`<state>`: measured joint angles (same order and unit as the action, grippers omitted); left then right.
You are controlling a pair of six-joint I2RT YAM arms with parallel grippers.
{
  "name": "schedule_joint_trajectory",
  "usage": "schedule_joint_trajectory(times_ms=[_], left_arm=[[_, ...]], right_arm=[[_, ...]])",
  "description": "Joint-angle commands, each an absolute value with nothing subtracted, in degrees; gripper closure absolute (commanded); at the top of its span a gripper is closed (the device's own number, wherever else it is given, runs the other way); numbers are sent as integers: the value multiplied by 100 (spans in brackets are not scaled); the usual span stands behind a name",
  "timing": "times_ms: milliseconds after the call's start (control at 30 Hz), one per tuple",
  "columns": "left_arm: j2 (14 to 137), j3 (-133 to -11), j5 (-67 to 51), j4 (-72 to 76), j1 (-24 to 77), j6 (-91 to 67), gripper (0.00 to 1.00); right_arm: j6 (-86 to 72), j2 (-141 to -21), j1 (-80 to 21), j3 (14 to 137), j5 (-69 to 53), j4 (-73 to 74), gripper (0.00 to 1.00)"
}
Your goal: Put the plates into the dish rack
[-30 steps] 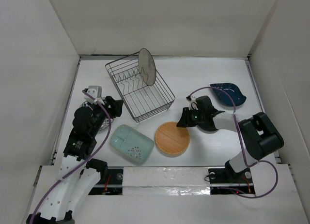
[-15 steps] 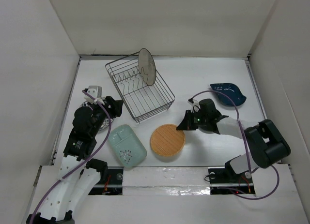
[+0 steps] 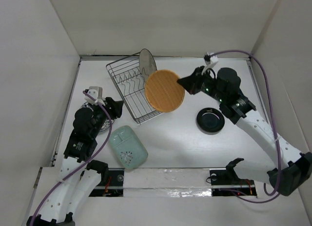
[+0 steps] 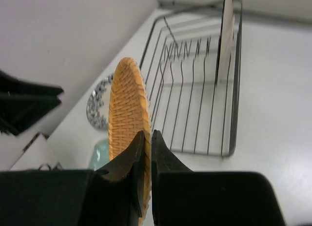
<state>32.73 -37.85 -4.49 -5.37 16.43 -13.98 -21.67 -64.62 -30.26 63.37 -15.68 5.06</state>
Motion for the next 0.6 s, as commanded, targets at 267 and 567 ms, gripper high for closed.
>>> schedule_joint_trajectory(times_ms=[267, 567], left_arm=[[3059, -3779, -308, -281, 1661, -1424, 100], [3111, -3806, -202, -325, 1661, -1433, 78]], right_arm=[[-284, -9813, -3937, 10237, 1844, 140, 100], [807, -11996, -4271, 12786, 3400, 492, 100]])
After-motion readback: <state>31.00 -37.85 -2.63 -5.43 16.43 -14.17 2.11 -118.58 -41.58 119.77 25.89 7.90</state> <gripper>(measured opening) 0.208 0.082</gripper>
